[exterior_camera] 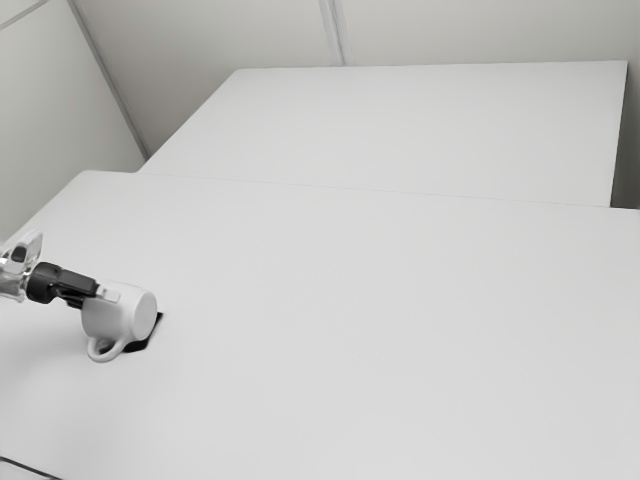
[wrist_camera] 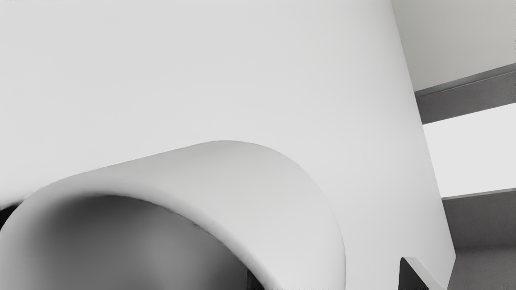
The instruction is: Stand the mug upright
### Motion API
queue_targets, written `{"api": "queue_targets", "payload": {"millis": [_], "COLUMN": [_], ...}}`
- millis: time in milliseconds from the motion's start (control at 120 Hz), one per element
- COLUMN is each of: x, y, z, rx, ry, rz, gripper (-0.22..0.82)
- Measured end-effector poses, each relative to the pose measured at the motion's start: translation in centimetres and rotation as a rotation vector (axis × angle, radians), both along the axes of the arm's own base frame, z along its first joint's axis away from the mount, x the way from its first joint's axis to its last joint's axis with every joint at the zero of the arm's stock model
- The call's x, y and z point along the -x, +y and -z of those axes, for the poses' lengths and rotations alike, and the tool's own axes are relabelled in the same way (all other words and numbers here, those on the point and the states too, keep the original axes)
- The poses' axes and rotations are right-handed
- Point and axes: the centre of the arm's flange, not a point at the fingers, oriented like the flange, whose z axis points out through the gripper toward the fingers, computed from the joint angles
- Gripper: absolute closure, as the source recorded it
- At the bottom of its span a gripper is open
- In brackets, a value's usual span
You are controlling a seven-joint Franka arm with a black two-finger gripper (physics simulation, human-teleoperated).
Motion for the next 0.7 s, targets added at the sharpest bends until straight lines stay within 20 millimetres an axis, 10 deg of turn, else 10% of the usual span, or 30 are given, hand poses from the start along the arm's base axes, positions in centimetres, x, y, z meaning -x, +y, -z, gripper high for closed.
{"api": "queue_targets", "payload": {"millis": [200,500,700], "x": [-0.2,-2.4,-7.2], "y": [-0.1,-2.0,-9.0], "z": [-0.1,-2.2,-7.6], "rx": [0.0,-0.019,-0.141], "ry": [-0.012,-0.076,-0.139], "rz": [0.005,0.034,0.209], "gripper": [0.63,0.76,0.78]}}
